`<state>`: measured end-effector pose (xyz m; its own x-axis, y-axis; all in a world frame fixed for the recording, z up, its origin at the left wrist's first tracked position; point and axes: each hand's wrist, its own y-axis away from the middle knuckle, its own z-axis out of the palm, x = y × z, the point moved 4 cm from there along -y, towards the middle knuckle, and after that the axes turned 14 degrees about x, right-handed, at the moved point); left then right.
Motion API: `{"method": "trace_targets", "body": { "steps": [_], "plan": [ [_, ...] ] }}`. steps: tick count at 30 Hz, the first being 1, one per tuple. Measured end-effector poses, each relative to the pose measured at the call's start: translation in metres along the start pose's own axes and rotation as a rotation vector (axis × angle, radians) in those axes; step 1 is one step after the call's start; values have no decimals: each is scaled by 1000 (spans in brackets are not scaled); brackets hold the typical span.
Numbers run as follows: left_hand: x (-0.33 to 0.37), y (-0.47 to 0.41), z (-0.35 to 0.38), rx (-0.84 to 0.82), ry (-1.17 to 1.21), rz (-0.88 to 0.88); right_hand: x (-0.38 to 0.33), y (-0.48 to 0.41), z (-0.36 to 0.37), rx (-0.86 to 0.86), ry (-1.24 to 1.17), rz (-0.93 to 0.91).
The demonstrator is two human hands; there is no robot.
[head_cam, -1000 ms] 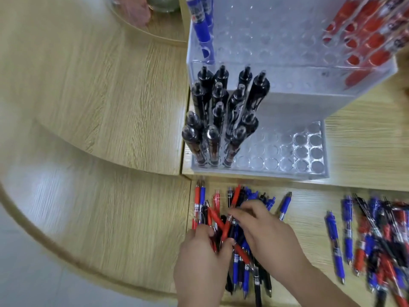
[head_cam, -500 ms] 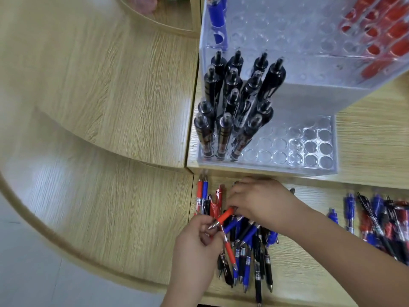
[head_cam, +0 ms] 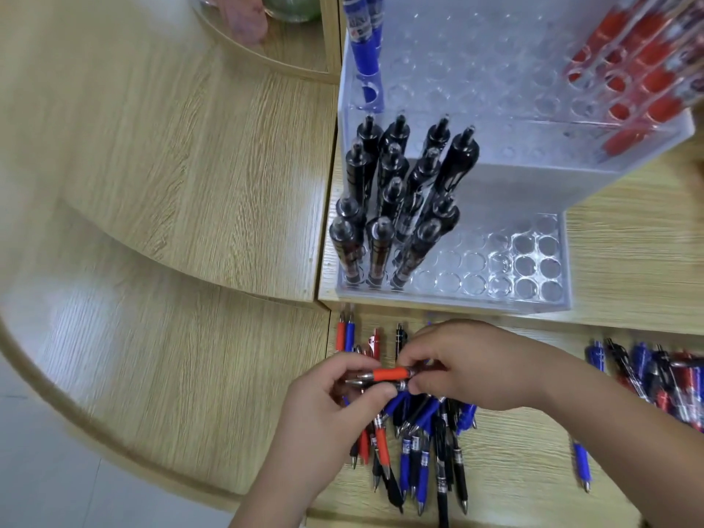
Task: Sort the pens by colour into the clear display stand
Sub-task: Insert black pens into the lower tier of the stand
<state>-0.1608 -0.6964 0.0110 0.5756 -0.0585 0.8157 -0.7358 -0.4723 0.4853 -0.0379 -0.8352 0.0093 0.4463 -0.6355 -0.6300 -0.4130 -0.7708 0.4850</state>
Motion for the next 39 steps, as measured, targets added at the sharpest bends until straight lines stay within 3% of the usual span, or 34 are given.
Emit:
{"method": "trace_targets", "body": {
  "steps": [5,8,10,13,15,16,18,20,25,28,31,35,39],
  "plan": [
    [0,-4,6,-115,-13,-83,-2,2,2,-82,-15,-12],
    [-4,-3,10,-171,-14,-123,0,5,0,-46,-6,15],
    [-8,-4,8,-117,40,-193,5,15,-4,98,10,49],
    [-18,-5,1,-22,126,-324,19,47,-1,501,39,265],
    [-23,-3,4,-5,184,-391,29,71,19,741,-159,497],
    [-25,-1,6,3,202,-414,30,77,35,775,-390,609],
    [-26,3,14,14,227,-442,19,75,67,674,-896,702],
    [-26,7,24,-1,266,-468,4,67,84,615,-1184,673],
    [-22,16,37,-87,192,-420,-1,55,87,830,-1333,741],
    [-4,16,34,-258,-29,-227,-4,59,73,845,-1251,672],
    [21,6,25,-187,-222,37,-5,67,50,813,-1033,529],
    [68,0,25,-103,29,230,-18,76,13,772,-681,312],
    [90,5,24,-48,40,343,-29,81,-15,752,-488,226]
  ]
}}
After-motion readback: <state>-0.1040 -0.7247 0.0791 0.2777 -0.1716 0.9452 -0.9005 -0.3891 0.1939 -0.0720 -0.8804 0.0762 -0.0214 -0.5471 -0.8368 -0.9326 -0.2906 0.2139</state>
